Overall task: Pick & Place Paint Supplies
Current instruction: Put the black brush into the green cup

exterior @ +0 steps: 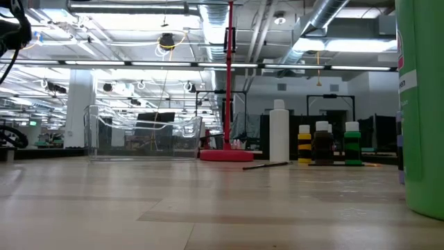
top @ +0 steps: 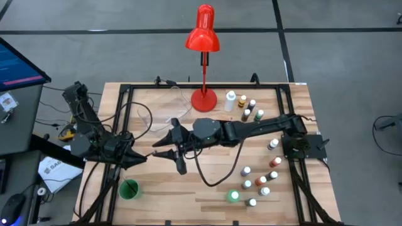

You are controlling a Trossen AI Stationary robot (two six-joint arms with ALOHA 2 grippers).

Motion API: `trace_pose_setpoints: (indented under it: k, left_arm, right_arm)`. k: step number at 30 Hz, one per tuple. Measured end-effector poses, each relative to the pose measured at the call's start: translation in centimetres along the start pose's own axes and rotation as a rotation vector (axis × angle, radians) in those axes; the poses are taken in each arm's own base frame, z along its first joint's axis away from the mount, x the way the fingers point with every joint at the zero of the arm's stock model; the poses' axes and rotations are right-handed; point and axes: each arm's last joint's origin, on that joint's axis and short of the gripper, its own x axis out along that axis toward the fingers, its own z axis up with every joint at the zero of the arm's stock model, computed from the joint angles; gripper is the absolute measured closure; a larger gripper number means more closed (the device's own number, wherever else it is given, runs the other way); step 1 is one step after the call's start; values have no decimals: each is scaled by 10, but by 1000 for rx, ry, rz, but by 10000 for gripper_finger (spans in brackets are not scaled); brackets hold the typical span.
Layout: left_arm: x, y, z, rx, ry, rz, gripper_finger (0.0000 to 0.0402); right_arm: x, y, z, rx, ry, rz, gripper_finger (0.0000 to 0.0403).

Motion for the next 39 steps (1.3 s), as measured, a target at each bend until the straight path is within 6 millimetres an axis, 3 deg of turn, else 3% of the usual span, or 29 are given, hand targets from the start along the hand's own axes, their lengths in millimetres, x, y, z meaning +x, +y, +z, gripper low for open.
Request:
trace_pose_setpoints:
  k: [11, 19, 31, 39]
  left_arm:
    - [0, 0, 0, 6, -1, 4, 399]
    - [0, 1, 1, -19, -13, 48, 386]
    - [-8, 6, 9, -91, -34, 23, 276]
    - [-21, 16, 24, -165, -74, -19, 236]
  right_arm:
    - [0, 0, -1, -24, 6, 0, 392]
    - [0, 0, 0, -19, 5, -5, 399]
    - [-3, 0, 2, -15, 17, -5, 402]
    - [-2, -3, -1, -9, 39, -8, 403]
